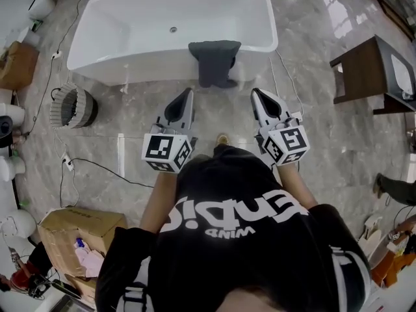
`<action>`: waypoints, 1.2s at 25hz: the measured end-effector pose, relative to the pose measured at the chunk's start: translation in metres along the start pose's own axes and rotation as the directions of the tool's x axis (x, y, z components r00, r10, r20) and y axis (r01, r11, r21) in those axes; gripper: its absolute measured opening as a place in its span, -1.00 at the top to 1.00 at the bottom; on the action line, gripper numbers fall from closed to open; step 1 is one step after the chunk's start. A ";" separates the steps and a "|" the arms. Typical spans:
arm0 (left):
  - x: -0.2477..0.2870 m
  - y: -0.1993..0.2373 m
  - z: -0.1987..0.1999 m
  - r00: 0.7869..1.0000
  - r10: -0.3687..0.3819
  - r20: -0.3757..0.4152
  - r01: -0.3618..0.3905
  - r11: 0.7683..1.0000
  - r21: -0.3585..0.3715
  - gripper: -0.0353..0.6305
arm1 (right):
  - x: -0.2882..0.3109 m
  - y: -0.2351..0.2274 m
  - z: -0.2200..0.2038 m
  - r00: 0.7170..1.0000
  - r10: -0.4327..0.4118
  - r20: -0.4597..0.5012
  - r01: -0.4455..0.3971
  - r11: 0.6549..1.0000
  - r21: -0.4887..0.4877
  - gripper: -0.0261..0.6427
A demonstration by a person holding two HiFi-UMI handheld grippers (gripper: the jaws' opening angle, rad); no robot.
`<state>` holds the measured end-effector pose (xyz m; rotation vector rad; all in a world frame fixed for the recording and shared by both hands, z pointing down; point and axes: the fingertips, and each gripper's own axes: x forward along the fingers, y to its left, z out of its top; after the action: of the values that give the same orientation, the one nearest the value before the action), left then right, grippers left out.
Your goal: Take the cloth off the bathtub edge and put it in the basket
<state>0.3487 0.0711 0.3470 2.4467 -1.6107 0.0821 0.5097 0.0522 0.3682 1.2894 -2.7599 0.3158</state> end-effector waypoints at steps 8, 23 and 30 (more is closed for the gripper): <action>0.042 0.032 0.011 0.999 0.041 -0.009 -0.041 0.999 -0.009 0.86 | 0.056 -0.026 0.006 0.999 0.046 -0.016 -0.046 0.999 0.025 0.88; 0.163 0.127 0.037 0.998 -0.060 -0.031 0.060 0.998 0.002 0.86 | 0.196 -0.066 0.034 1.000 0.024 0.002 -0.024 0.999 0.033 0.88; 0.213 0.171 0.057 0.989 -0.141 -0.036 0.142 0.990 0.017 0.86 | 0.252 -0.079 0.058 0.999 -0.023 0.034 0.022 0.999 0.027 0.88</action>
<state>0.2740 -0.1975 0.3505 2.5511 -1.4235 0.1179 0.4094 -0.1983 0.3634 1.3432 -2.7768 0.3336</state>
